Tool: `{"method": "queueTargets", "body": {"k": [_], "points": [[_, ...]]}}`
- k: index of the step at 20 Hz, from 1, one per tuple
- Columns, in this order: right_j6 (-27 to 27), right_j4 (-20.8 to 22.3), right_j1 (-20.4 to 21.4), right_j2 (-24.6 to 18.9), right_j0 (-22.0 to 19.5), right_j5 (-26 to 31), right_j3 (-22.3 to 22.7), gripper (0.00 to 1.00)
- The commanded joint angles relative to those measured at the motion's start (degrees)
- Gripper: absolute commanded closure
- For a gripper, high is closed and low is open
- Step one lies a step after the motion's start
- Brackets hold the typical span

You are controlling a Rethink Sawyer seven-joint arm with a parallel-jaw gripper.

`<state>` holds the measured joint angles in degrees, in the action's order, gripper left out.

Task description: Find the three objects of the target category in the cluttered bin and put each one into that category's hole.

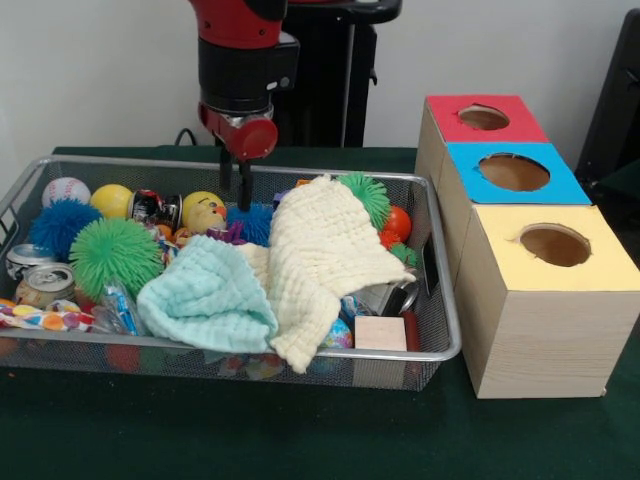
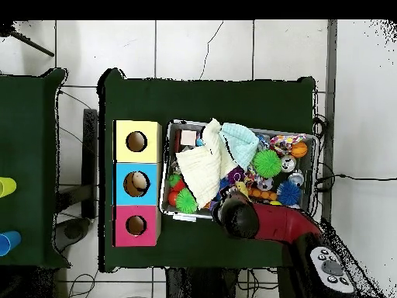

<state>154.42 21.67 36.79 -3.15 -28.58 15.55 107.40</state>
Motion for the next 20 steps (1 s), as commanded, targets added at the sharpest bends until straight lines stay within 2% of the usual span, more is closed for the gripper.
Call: {"method": "queueTargets", "body": {"k": [1,12,20], "points": [[-5.8,0.3,4.6,-2.2,0.6,9.5,-3.2,0.0],[-7.3,1.4,1.7,-3.6,-0.8,10.7,-8.5,0.0],[-6.6,4.2,-4.3,-4.3,-2.4,3.4,-11.0,0.0]]}}
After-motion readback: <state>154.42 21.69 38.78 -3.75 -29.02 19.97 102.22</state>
